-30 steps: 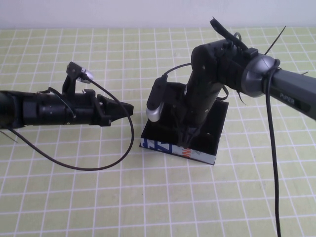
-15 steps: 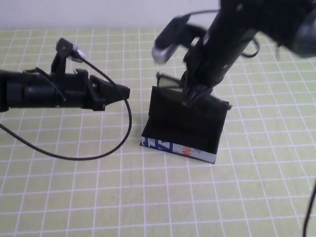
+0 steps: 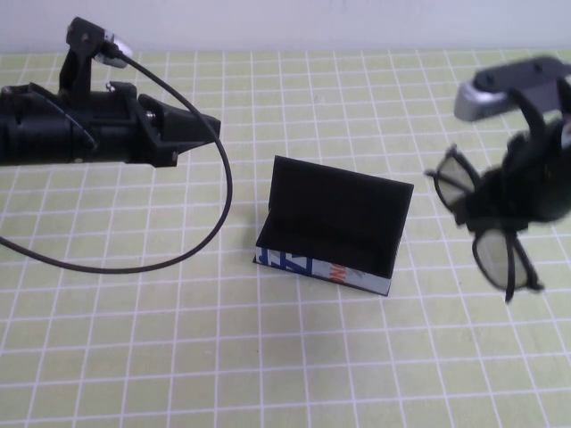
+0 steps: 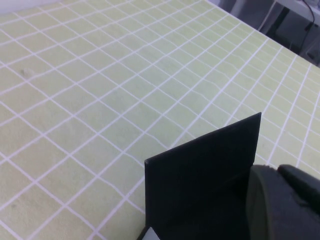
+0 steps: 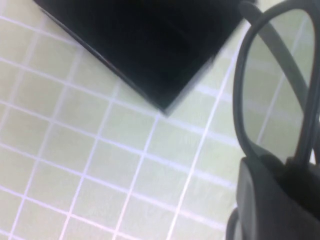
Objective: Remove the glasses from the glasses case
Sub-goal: Place the glasses on the table
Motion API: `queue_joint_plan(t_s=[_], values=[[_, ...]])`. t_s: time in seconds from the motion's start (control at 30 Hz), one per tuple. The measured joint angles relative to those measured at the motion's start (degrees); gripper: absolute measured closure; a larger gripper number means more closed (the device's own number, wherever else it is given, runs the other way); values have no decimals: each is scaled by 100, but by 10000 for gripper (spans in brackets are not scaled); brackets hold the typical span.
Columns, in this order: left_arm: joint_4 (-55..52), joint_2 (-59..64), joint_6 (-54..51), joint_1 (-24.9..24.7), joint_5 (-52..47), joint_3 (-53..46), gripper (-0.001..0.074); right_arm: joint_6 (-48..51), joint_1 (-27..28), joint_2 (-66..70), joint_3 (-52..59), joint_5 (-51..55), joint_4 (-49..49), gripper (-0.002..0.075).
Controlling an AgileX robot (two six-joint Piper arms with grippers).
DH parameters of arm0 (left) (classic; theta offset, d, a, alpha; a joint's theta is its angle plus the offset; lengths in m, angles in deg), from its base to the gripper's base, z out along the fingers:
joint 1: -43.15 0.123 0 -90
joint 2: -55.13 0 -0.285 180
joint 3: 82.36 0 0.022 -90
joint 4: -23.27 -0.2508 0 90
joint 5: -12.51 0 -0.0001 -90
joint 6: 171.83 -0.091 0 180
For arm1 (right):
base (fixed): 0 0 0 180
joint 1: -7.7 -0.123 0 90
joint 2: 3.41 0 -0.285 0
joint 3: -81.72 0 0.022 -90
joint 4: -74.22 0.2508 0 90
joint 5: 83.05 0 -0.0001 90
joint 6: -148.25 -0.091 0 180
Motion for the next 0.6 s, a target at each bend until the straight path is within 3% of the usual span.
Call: queue_joint_plan(t_s=[0.27,0.6], values=[[-24,0,80,0,-13,0,739,-1212,0,107,1620,-1417,-59,668],[-178,0,245,0,-78,0,739,-1481,0,884,1719,-1728,-59,667]])
